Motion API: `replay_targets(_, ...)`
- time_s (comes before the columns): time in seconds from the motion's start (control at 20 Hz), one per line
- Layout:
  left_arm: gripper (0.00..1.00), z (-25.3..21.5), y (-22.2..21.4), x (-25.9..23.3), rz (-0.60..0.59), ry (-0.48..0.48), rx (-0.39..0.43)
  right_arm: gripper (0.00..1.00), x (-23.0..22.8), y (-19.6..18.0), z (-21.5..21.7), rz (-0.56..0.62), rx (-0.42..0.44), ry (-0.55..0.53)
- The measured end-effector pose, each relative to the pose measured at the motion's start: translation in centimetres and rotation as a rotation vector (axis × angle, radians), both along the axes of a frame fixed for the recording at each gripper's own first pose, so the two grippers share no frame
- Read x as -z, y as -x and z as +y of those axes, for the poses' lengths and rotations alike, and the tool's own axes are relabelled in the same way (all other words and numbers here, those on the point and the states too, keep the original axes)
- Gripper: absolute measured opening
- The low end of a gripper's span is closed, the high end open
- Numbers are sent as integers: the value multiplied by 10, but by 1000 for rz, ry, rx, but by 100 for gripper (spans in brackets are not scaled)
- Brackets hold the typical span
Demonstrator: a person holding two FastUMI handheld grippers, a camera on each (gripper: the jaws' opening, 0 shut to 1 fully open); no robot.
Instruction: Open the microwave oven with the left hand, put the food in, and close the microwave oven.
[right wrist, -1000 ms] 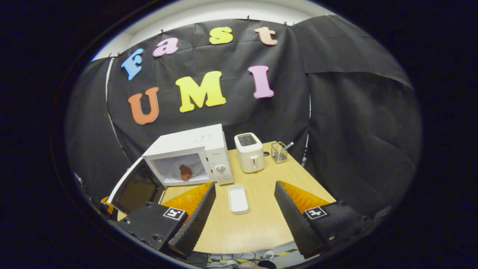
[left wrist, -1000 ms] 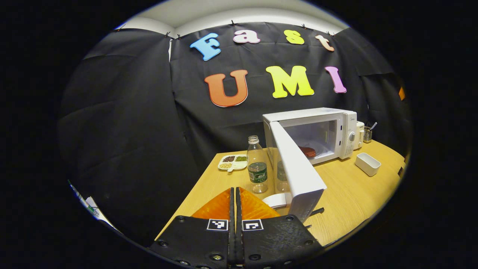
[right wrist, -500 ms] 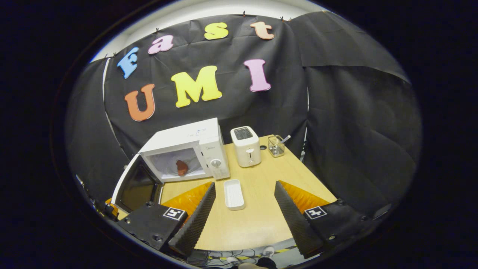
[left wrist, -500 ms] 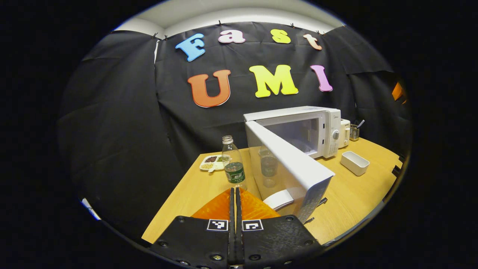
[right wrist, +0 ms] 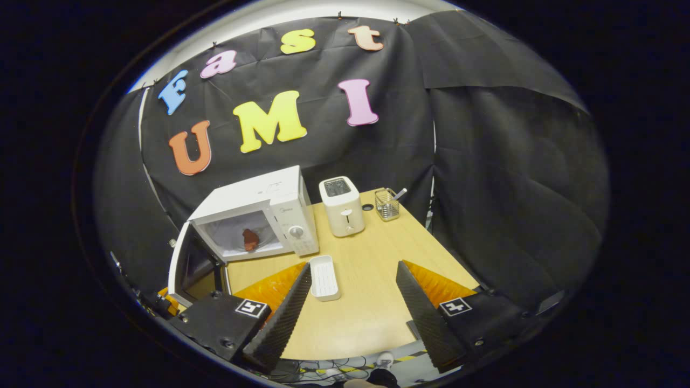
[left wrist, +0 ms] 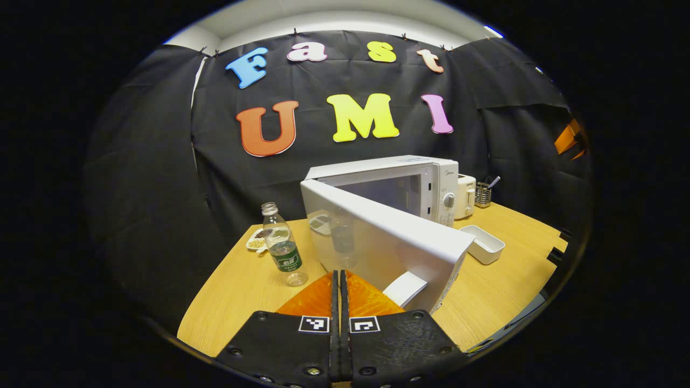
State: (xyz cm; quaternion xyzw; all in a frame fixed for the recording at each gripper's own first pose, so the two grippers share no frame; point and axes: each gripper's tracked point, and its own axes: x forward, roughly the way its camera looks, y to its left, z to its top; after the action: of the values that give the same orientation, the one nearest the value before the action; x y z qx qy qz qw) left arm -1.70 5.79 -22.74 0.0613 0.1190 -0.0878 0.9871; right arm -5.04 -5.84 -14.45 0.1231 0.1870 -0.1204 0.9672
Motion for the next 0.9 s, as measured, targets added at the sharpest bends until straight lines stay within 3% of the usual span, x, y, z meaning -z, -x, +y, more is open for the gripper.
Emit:
replay_targets(0.45,0,-69,-26,-4,-1,12,81,100,3,-4,-32,13,9,-12)
replay_targets(0.9,0,-139,-68,-2,-5,11,145,100,6,-23,-90,37,36,-20)
